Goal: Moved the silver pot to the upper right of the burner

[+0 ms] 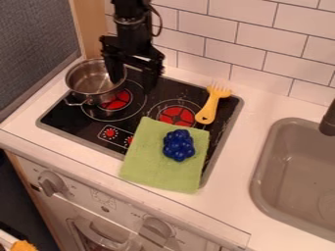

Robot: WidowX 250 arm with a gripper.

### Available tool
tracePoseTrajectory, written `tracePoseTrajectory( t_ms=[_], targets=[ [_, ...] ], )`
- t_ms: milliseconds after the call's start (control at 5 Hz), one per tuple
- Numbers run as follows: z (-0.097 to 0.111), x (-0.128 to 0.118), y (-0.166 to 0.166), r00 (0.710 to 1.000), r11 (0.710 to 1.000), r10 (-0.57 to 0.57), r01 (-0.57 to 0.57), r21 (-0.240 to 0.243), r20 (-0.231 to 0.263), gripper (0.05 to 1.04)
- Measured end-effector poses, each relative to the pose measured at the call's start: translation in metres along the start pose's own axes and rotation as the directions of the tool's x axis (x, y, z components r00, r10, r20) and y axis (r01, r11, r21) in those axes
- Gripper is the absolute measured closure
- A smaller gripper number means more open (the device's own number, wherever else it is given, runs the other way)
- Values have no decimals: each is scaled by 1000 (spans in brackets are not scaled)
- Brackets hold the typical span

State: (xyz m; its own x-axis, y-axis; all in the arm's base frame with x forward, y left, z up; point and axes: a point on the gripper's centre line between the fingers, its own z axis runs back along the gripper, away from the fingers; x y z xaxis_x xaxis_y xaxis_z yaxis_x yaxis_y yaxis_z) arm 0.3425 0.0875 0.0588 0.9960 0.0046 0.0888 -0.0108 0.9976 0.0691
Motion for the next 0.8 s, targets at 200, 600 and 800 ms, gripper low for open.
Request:
tracePoseTrajectory(
  t_ms=[200, 600, 800],
  targets=[
    [1, 6, 18, 1000, 1000, 21, -21, 17, 13, 83],
    [-49, 3, 26, 996, 999, 35, -37, -29, -79, 138],
    [-48, 6, 26, 997, 999, 39, -41, -28, -71, 426]
  ],
)
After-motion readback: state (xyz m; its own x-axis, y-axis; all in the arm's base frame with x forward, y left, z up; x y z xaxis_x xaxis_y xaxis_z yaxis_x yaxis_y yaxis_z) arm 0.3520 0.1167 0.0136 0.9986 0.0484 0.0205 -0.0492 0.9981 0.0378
